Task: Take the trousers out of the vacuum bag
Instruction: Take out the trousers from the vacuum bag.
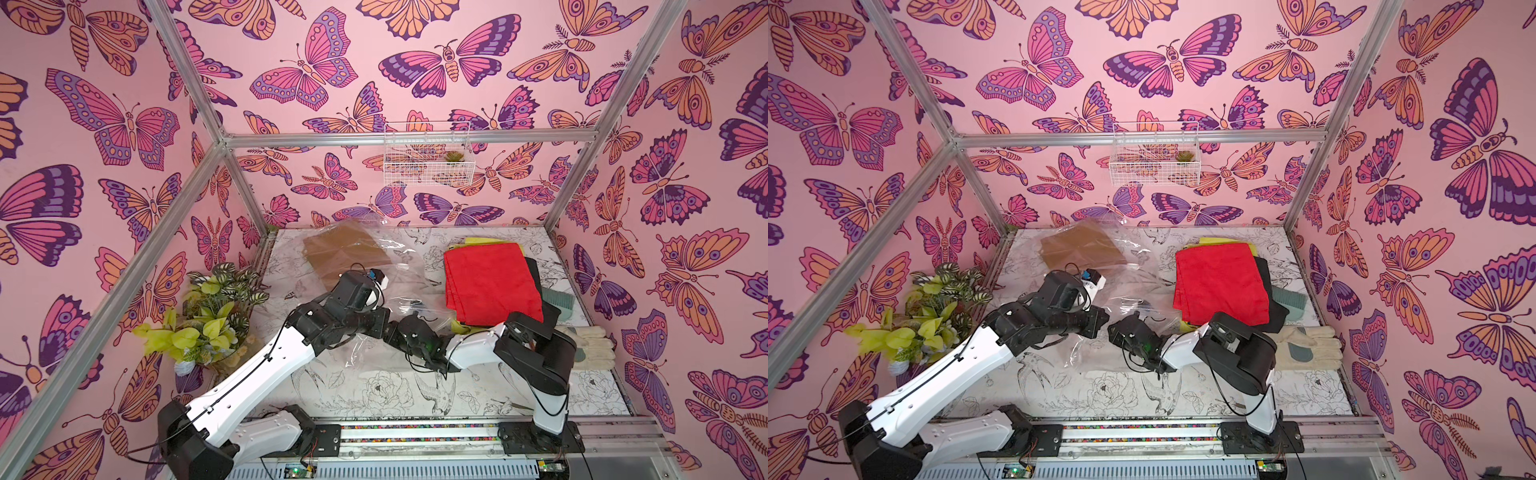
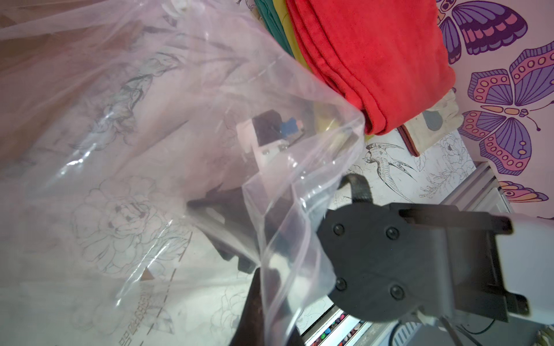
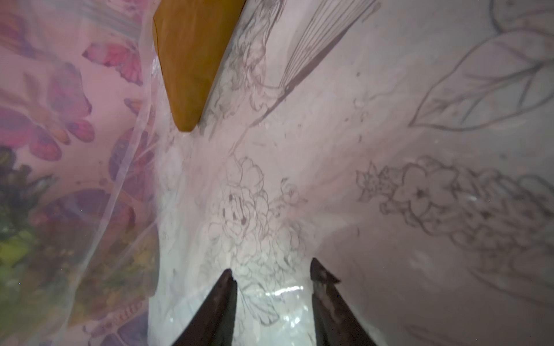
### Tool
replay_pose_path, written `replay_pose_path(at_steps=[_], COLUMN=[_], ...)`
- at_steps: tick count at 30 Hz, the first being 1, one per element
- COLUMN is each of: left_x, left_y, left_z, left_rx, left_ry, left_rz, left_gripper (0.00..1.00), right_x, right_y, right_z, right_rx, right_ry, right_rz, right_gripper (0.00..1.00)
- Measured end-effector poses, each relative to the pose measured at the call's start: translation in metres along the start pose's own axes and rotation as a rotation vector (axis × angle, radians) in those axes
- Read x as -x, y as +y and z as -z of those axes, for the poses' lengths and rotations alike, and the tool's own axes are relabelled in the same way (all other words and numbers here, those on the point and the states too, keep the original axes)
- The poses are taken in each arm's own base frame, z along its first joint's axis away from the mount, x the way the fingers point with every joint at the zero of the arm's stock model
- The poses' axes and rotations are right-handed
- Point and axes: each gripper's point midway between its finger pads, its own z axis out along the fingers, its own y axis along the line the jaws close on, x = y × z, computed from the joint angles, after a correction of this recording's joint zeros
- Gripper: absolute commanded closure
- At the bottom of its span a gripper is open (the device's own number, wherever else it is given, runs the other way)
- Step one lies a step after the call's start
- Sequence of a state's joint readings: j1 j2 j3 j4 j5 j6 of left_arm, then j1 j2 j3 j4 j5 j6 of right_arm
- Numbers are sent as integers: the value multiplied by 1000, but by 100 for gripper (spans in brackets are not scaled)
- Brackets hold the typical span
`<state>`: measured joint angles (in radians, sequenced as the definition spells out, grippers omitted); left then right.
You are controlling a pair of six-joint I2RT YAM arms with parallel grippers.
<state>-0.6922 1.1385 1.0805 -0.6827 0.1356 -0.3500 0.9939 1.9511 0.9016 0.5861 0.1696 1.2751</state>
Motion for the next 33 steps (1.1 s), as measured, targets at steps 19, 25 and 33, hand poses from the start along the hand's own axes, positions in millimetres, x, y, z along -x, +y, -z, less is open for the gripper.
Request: replay_pose_path(at_steps=[19, 25, 33], left_x=[7, 7, 6], left_y=[-11, -15, -20], left_z=[13, 13, 13], left_rx=[-63, -89, -118], left_ry=[-61, -62, -58], left_rz=[-77, -88, -93], left_gripper=[100, 100, 100], right_x=[68, 88, 116], right_y=[12, 16, 22], right_z=[-69, -82, -95], right_rx=[-66, -66, -64], right_ry=[-214, -254, -293], right_rz=[-181, -212, -256], right_gripper=[58, 59, 59])
